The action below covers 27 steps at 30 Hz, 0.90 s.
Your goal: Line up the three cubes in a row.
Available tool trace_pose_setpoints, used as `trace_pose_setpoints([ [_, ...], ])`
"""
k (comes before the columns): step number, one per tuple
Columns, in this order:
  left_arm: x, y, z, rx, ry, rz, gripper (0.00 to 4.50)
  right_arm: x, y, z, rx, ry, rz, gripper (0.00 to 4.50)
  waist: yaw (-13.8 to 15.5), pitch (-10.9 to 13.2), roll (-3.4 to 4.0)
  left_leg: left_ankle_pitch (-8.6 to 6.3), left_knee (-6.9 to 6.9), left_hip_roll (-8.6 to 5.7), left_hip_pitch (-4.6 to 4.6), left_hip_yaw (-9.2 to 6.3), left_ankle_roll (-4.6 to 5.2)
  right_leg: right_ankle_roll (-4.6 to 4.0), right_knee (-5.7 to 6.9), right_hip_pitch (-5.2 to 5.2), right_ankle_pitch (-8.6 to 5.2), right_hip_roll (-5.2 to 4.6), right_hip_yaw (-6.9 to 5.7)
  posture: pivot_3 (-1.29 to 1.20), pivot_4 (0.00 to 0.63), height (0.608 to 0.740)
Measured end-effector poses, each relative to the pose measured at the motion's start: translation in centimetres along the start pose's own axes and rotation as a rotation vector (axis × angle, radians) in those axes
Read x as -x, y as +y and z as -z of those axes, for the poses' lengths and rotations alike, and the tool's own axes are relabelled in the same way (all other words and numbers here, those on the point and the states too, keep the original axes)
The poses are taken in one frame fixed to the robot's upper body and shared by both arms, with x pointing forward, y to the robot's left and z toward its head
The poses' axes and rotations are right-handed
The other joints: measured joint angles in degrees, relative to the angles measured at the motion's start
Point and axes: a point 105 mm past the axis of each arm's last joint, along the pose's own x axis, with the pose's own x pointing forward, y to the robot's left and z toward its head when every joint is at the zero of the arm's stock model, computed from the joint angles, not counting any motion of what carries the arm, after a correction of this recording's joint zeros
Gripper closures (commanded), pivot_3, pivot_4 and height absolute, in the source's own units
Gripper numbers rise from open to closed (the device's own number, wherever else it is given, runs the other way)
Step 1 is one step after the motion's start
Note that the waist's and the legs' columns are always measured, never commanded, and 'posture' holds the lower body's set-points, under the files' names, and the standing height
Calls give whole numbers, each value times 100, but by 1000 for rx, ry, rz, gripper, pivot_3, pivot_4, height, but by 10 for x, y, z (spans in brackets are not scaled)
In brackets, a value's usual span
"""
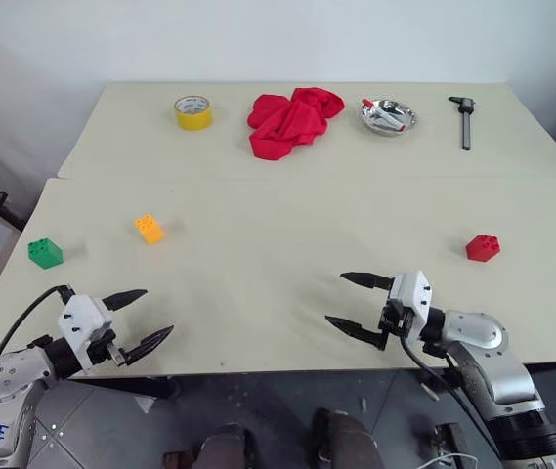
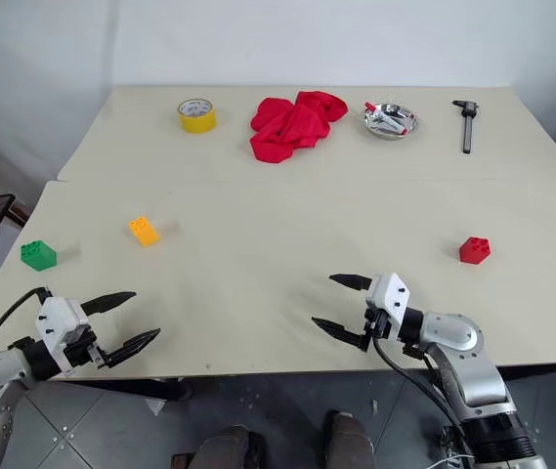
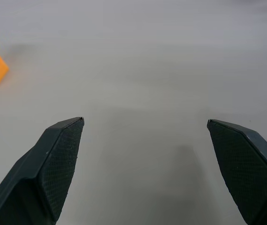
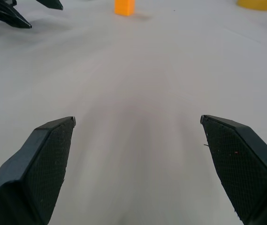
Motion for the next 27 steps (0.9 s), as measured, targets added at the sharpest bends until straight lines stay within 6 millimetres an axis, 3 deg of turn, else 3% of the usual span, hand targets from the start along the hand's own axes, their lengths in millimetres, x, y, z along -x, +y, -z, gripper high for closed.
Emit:
trace_pose_setpoints([
  [4, -8, 16, -10, 73, -44, -63, 14, 1, -7, -2, 19, -13, 55, 0, -11, 0, 0, 1, 0, 0, 1, -1, 1, 1, 4, 1, 1, 0, 0, 0, 150, 740],
  [8, -17, 2, -22, 94, -89, 40, 14, 18, -27, -15, 12, -68, 254, 0, -12, 0, 0, 0, -3, -2, -1, -2, -2, 3, 4, -1, 1, 2, -4, 0, 150, 740],
  [11, -30, -11, -38, 57, -144, 134, 14, 54, -40, -24, 5, -89, 489, 0, 79, 0, 0, -1, -2, -8, -6, -8, -3, 3, 5, 2, 1, 3, -6, 0, 150, 740],
  [14, -47, -31, -49, 20, -174, 285, 14, 116, -56, -23, -20, -87, 860, 0, 147, -1, 0, -1, -1, -14, -2, 1, -3, 3, -1, 10, 1, 3, -3, 0, 150, 740],
  [17, -59, -42, -57, 1, -199, 377, 14, 168, -55, -12, -25, -36, 1104, 0, 130, -1, 1, 0, -2, -12, 1, 8, -3, 3, -13, 10, 1, 11, 4, 0, 150, 740],
  [20, -74, -43, -67, 3, -241, 412, 14, 195, -49, 2, -36, 22, 1241, 0, 64, -3, 5, 5, -2, -10, 4, 12, -5, 1, -10, 10, 0, 14, 11, 0, 150, 740],
  [24, -86, -40, -75, 17, -263, 444, 14, 203, -49, 21, -101, 96, 1316, 0, -87, -8, 16, 7, -4, -11, 11, 23, -4, 1, -6, 9, 0, 14, 30, 0, 150, 740],
  [27, -90, -46, -73, 57, -258, 483, 14, 187, -77, 7, -109, 86, 1284, 0, -201, -5, 21, 10, -2, -11, 17, 37, 3, 1, -2, 7, 0, 12, 49, 0, 150, 740],
])
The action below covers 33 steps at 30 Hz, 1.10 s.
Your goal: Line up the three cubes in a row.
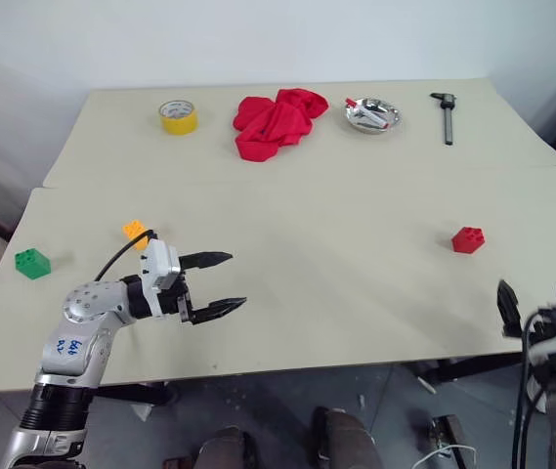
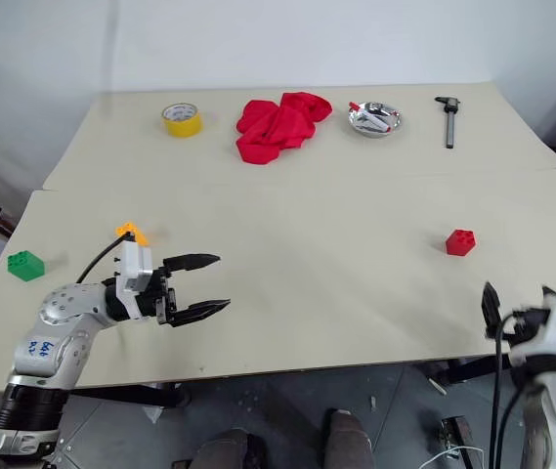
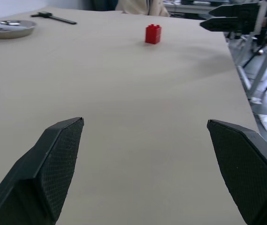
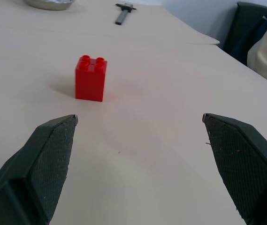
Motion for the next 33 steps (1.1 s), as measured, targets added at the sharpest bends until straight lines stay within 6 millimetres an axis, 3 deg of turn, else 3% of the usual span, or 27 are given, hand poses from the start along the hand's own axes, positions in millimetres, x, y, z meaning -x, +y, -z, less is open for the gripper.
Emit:
trace_pose_setpoints([
  [3, -5, -5, 3, 22, 1, 34, 14, -32, 10, -34, -3, -52, -47, 0, 40, 0, 0, 1, 0, 4, 13, -7, -2, 0, 17, 0, 0, 0, -2, 0, 150, 740],
  [5, -6, -7, 5, 27, 4, 41, 14, -47, 13, -42, -10, -32, -57, 0, 70, 0, 0, 1, 0, 4, 10, -20, -3, 0, 22, 1, 0, -1, -7, 0, 150, 740],
  [9, -7, -7, 7, 28, 13, 40, 14, -70, 20, -21, -53, 117, -61, 0, 148, 0, 0, 1, 3, -1, -10, -24, 1, 1, 9, -3, 1, -5, -9, 0, 150, 740],
  [14, -3, -11, 13, 40, 35, 23, 14, -79, 14, 7, 5, 240, -8, 0, 198, 0, 0, 2, 3, -6, -23, -22, 3, 3, 3, -9, 1, -6, -24, 0, 150, 740],
  [17, -1, -11, 10, 25, 38, 14, 0, -79, 10, 15, 10, 269, 9, 661, 189, 0, 0, 2, 2, -3, -23, -23, 2, 3, 2, -8, 2, -5, -26, 0, 150, 740],
  [24, 2, -9, 9, 19, 43, -11, 0, -84, 31, 17, -12, 253, -87, 3012, 174, 0, 1, 3, 2, -2, -21, -23, 1, 3, 3, -8, 2, -4, -24, 0, 150, 740],
  [26, 3, -8, 9, 16, 47, -15, 0, -86, 39, 11, -21, 226, -141, 3041, 176, 0, 1, 3, 2, -3, -21, -24, 1, 3, 1, -8, 2, -4, -23, 0, 150, 740],
  [28, 4, -7, 9, 15, 50, -22, 0, -85, 58, 2, -40, 191, -275, 3041, 179, 0, 1, 3, 2, -2, -21, -25, 1, 3, 0, -8, 2, -4, -23, 0, 150, 740],
  [30, 8, -6, 10, 17, 53, -40, 0, -74, 98, -14, -50, 135, -534, 3041, 177, 1, 2, 3, 2, 1, -19, -30, 0, 3, 1, -8, 2, -1, -25, 0, 150, 740],
  [33, 9, -6, 10, 16, 54, -43, 0, -27, 161, -33, 65, 108, -1070, 3041, 183, 2, 3, 2, 1, 0, -20, -36, 1, 4, -5, -6, 2, -1, -32, 0, 150, 740],
])
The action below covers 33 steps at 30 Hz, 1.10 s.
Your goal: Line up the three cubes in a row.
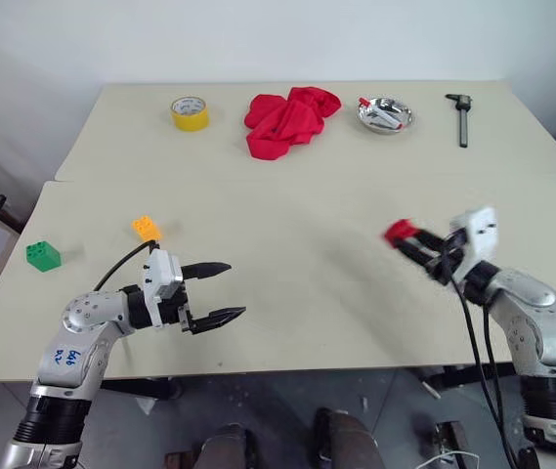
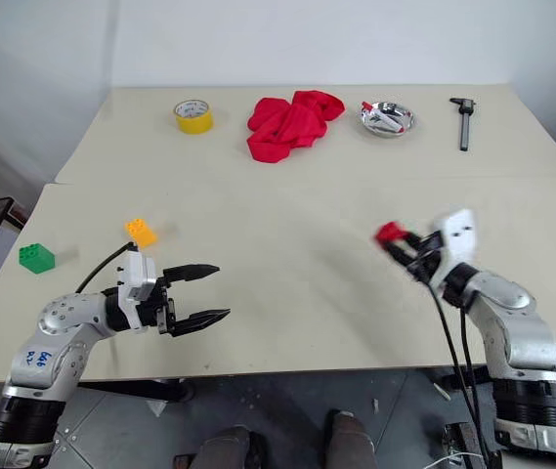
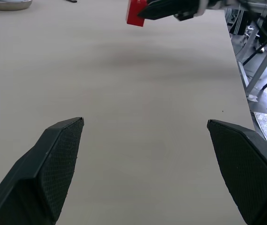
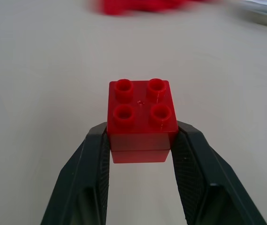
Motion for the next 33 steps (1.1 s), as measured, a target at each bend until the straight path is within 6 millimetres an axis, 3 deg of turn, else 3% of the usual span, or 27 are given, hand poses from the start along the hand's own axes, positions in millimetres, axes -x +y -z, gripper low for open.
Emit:
trace_pose_setpoints([
  [2, 3, -2, 2, 7, 4, -5, 0, -5, 33, 13, 114, 140, -279, 3041, 7, -1, -4, -1, 2, -2, 1, 0, 3, 1, -16, 12, 1, -1, -5, 0, 150, 740],
  [4, 7, -3, 6, 18, 17, -9, 0, -8, 46, 30, 151, 214, -420, 3041, 13, 0, -19, -2, 8, -2, 1, 0, 3, 1, -23, 17, 1, -2, -8, 0, 150, 740],
  [8, 14, -8, 6, 9, 37, -7, 0, -21, 42, 31, 268, 209, -526, 3041, -6, 0, -23, -1, 10, 0, 4, -1, 3, 0, -19, 18, 1, -3, -9, 0, 150, 740],
  [13, 17, -14, 9, 20, 42, -11, 0, -34, 37, 31, 292, 163, -571, 3041, -24, 0, -23, 0, 10, 1, 6, -2, 1, 0, -10, 17, 1, -3, -13, 0, 150, 740],
  [19, 26, -5, 4, -2, 37, -77, 0, -40, 36, 44, 251, 167, -577, 1008, -20, 1, -21, 0, 15, 1, 2, -4, 1, 0, -6, 13, 1, -5, -11, 0, 150, 740],
  [22, 39, 4, 2, -16, 35, -168, 0, -41, 32, 33, 282, 107, -537, 19, -18, 2, -20, 0, 14, 2, 1, -7, 1, 1, -5, 13, 1, -7, -13, 0, 150, 740],
  [27, 97, 26, 8, 10, -55, -625, 0, -17, 29, -12, 305, -159, -442, 19, 6, 2, -22, -5, 6, 17, 0, -29, -5, 4, -3, 15, 3, -8, -29, 0, 150, 740],
  [31, 144, 23, 21, 41, -81, -930, 0, -8, 35, -15, 222, -286, -388, 19, 7, 1, -23, -6, 7, 17, 3, -27, -2, 4, -13, 22, 3, -10, -25, 0, 150, 740],
  [33, 191, 16, 37, 89, -104, -1236, 0, -8, 44, -9, 159, -333, -387, 19, -11, 0, -25, -8, 3, 28, 6, -23, -1, 4, -17, 24, 3, -10, -24, 0, 150, 740],
])
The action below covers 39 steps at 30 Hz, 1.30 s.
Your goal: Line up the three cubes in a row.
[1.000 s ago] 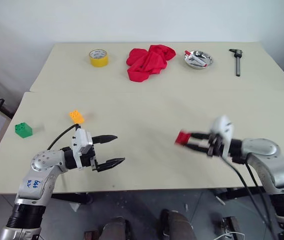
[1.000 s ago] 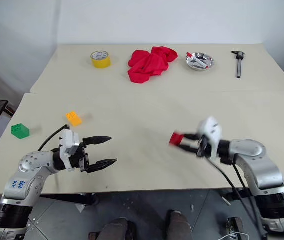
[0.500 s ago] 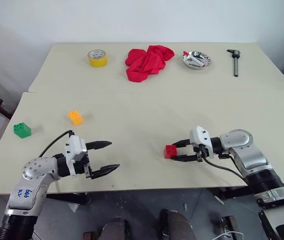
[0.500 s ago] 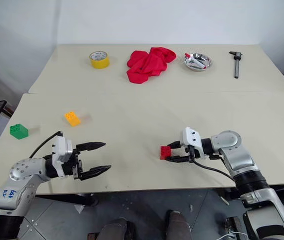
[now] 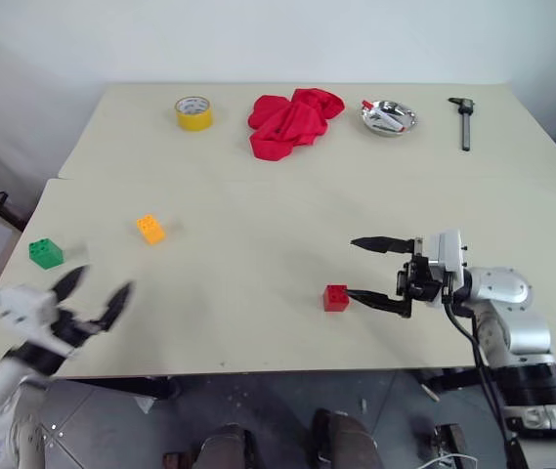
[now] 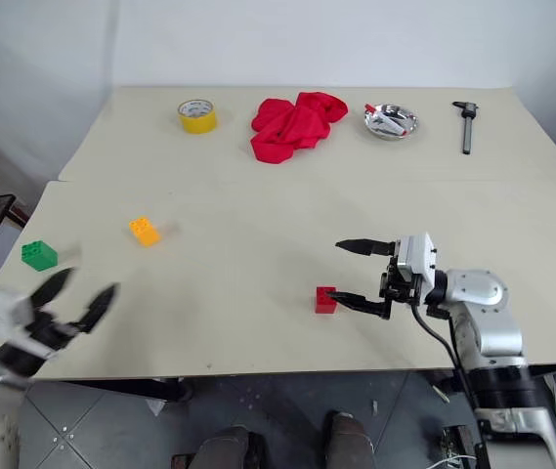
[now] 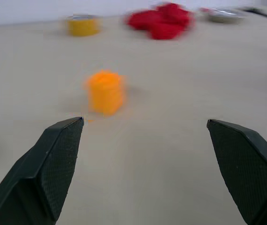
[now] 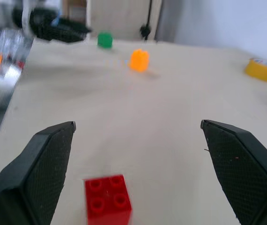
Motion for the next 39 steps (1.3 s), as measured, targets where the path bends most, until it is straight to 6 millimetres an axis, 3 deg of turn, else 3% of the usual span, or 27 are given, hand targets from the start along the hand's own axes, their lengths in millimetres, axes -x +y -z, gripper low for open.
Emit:
trace_pose_setpoints([
  [1, 17, 25, 8, 23, 9, -175, 0, 0, 3, 4, -26, -18, 10, 19, -13, 1, -1, 0, 0, 1, 0, 3, 0, 0, 2, -1, 0, 0, 1, 0, 150, 740],
  [3, 36, 49, 16, 36, 33, -349, 0, -2, 4, 5, -31, -28, 17, 19, 7, 3, -4, 0, 5, 0, 0, 4, 1, 0, 4, -2, 0, 0, 1, 0, 150, 740],
  [5, 42, 58, 19, 30, 49, -435, 0, -7, 4, 0, 12, -50, -2, 19, 70, 1, -12, 3, 11, -8, -1, -5, 9, -1, 3, 6, 0, -9, 2, 0, 150, 740],
  [8, 34, 52, 21, 50, 57, -426, 0, -10, 3, -5, 50, -65, -16, 19, 163, -4, -19, 2, 16, -14, -2, -4, 14, -2, 3, 6, 1, -16, 8, 0, 150, 740],
  [14, -23, 30, 3, 98, 17, -391, 0, -14, 1, -10, 85, -66, -36, 19, 151, -9, -28, 2, 15, -10, -1, -6, 9, -1, 18, 2, 2, -10, 5, 0, 150, 740],
  [17, -48, 30, -8, 66, 11, -440, 0, -16, 3, -8, 68, -57, -46, 19, 115, -10, -30, -1, 12, -24, 0, -3, 5, -1, 26, -3, 2, -4, 0, 0, 150, 740],
  [22, -85, 36, 2, 103, 70, -544, 0, -24, 10, -10, 49, -54, -76, 19, 49, -12, -33, 3, 10, -29, -2, -8, -2, 0, 28, -3, 2, 3, -12, 0, 150, 740],
  [27, -111, 35, 7, 114, 113, -514, 0, -27, 10, -14, 56, -59, -58, 19, 27, -13, -35, 3, 5, -33, -2, -8, -2, 4, 25, -3, 4, 2, -13, 0, 150, 740],
  [30, -120, 34, 14, 96, 157, -484, 590, -26, 12, -14, 52, -58, -45, 0, 27, -13, -36, 3, 4, -32, -2, -7, -3, 4, 25, -3, 4, 4, -17, 0, 150, 740],
  [38, -115, 36, 14, 74, 144, -466, 3008, -23, 14, -11, 36, -48, 8, 0, 21, -12, -37, 3, 4, -32, -3, -11, -3, 5, 24, -3, 5, 3, -14, 0, 150, 740],
  [39, -114, 34, 11, 76, 123, -440, 2994, -22, 14, -10, 34, -44, 14, 0, 25, -12, -39, 3, 4, -31, -3, -13, -4, 5, 25, -2, 5, 3, -15, 0, 150, 740],
])
